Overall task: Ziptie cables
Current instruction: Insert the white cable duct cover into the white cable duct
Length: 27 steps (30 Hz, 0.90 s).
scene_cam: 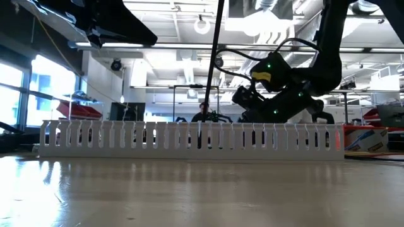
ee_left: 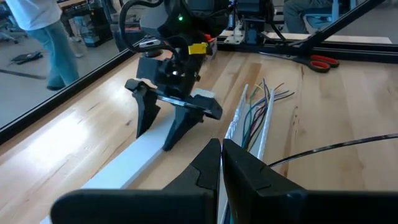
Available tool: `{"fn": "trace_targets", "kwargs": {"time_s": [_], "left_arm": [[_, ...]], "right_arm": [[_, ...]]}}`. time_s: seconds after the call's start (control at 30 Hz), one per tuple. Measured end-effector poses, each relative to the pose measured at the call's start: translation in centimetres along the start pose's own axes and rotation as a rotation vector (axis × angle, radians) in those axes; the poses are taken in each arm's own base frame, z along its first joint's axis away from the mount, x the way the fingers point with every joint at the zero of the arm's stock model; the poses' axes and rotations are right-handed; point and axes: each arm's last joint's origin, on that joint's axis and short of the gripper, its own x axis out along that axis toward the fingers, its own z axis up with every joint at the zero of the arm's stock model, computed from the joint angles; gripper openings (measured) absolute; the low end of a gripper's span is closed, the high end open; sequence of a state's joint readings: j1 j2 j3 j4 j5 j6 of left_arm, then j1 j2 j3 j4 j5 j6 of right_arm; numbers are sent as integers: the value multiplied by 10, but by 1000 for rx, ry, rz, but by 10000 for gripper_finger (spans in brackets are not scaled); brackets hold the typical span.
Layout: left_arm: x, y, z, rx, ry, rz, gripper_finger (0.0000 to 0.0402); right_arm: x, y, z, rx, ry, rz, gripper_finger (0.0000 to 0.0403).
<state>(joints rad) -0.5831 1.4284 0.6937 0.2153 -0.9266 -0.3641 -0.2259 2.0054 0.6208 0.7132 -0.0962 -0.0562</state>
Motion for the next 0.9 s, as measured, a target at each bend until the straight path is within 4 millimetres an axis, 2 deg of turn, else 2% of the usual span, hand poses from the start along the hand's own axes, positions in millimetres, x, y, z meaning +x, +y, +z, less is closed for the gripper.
{"fn": "trace_targets", "kwargs": {"time_s": [0.1,0.4,0.6,0.7,0.9], "left_arm": [[0,0,0,0,0,-1,0],[-1,-2,11,-58,-53,32,0],[-4,-6,34,-21,-95,57,0],[-10,-4,51,-17,-100,58,0],[-27,11,70,-37,-41,60,0]], "right_arm": [[-2,-1,-3,6,-8,-7,208],[-5,-1,0,17,-39,-31,205],[-28,1,20,18,-44,-47,205],[-46,3,39,2,-88,-44,205],[-76,26,64,-39,-126,22,205]]}}
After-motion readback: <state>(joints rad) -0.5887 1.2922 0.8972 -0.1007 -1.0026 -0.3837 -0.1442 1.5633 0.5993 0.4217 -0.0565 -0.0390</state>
